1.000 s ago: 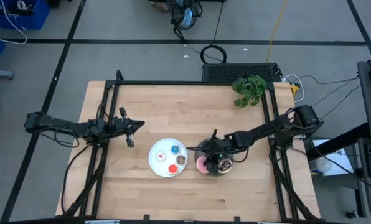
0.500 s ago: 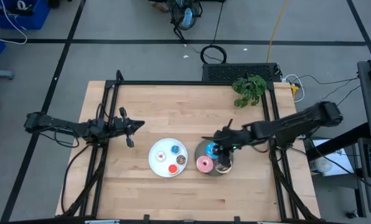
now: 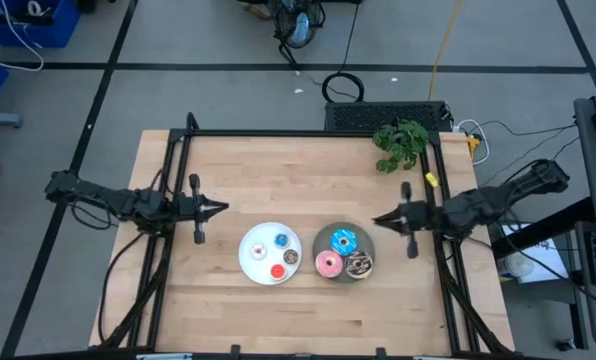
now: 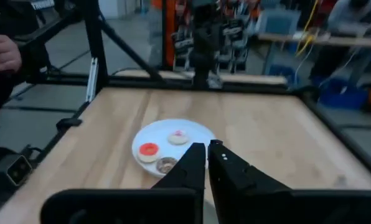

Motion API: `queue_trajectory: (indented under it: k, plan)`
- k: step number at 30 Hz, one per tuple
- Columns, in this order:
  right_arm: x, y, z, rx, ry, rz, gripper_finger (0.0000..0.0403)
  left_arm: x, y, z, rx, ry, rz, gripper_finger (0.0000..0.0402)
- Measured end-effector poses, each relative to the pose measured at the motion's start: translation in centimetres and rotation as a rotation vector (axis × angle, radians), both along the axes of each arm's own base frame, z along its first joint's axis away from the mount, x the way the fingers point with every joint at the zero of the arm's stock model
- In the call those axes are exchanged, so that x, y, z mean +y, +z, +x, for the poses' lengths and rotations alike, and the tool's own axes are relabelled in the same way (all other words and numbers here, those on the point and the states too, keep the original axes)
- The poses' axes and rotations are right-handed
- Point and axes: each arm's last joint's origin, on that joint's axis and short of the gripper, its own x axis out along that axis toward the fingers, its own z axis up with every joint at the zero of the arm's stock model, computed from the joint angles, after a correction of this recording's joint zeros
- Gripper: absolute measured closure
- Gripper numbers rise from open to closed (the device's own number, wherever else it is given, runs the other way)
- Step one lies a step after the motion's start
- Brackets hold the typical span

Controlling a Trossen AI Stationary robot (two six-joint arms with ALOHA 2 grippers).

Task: Pick & Place donuts
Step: Return to Home Position

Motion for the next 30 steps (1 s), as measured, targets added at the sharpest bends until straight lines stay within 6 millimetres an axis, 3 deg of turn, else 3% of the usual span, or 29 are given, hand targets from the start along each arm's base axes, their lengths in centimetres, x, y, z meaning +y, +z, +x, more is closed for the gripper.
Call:
queue_trajectory:
  k: [7,12,14,19,25,30]
  plan:
    - [-1.4,-4.2,-2.8,-0.168,0.035,-0.048,0.0401,0.8,0.8,-0.9,-0.043,0.136,0.038,0.0391]
    - [-1.7,-7.0,-3.8,-0.24,0.037,-0.038,0.0402,1.0,0.1,-2.4,-0.095,0.021,0.008,0.0397]
    - [-1.8,-7.5,-4.0,-0.259,0.037,-0.037,0.0402,1.3,0.3,-3.3,-0.148,0.04,-0.005,0.0397]
    - [-2.0,-8.1,-4.4,-0.271,0.02,-0.054,0.0402,1.2,-0.4,-3.0,-0.109,0.032,0.001,0.0398]
    - [-2.2,-9.8,-4.3,-0.209,-0.039,-0.103,0.0403,0.9,-4.1,-1.9,-0.074,0.014,-0.001,0.0399]
    - [-2.3,-10.6,-4.1,-0.233,-0.056,-0.068,0.0403,0.8,-4.5,-1.5,-0.11,-0.02,0.015,0.04]
